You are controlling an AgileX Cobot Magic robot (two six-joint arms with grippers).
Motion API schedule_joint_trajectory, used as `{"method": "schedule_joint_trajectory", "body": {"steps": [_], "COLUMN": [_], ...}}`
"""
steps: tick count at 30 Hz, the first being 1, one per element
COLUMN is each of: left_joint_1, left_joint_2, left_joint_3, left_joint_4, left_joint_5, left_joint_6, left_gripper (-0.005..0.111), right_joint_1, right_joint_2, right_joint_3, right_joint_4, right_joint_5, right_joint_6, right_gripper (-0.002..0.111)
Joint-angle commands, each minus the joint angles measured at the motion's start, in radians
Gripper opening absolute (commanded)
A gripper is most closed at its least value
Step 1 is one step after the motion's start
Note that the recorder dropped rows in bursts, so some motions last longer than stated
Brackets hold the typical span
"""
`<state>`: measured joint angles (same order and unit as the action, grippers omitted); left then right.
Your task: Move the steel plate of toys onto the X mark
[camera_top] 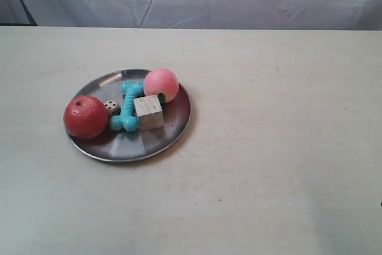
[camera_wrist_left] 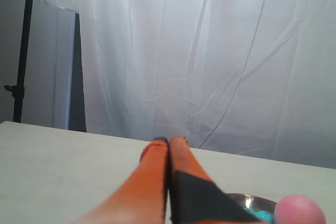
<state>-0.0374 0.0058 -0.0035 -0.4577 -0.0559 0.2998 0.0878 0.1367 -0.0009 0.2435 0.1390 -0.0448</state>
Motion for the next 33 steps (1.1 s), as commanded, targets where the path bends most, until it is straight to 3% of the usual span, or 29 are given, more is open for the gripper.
{"method": "schedule_joint_trajectory", "body": {"steps": [1, 15, 18, 21, 33], "left_joint_1": [-0.002, -0.002, -0.002, -0.002, -0.002], "left_joint_2": [-0.006, -0.006, -0.006, -0.006, -0.006], "left_joint_3": [0.003, 0.003, 0.003, 0.003, 0.003], "left_joint_4": [0.004, 0.004, 0.061, 0.139, 0.198], "left_joint_5": [0.003, 0.007, 0.081, 0.261, 0.257], "left_joint_6": [-0.003, -0.002, 0.06, 0.065, 0.065], "left_gripper": [0.0, 0.0, 0.0, 0.0, 0.0], "right_joint_1": [-0.006, -0.006, -0.006, -0.006, -0.006], "right_joint_2": [-0.006, -0.006, -0.006, -0.006, -0.006], "right_joint_3": [0.001, 0.001, 0.001, 0.001, 0.001], "right_joint_4": [-0.003, -0.003, -0.003, -0.001, 0.004], "right_joint_5": [-0.007, -0.007, -0.007, -0.007, -0.007], "right_joint_6": [-0.004, -0.004, -0.004, -0.002, -0.002], "right_gripper": [0.0, 0.0, 0.0, 0.0, 0.0]}}
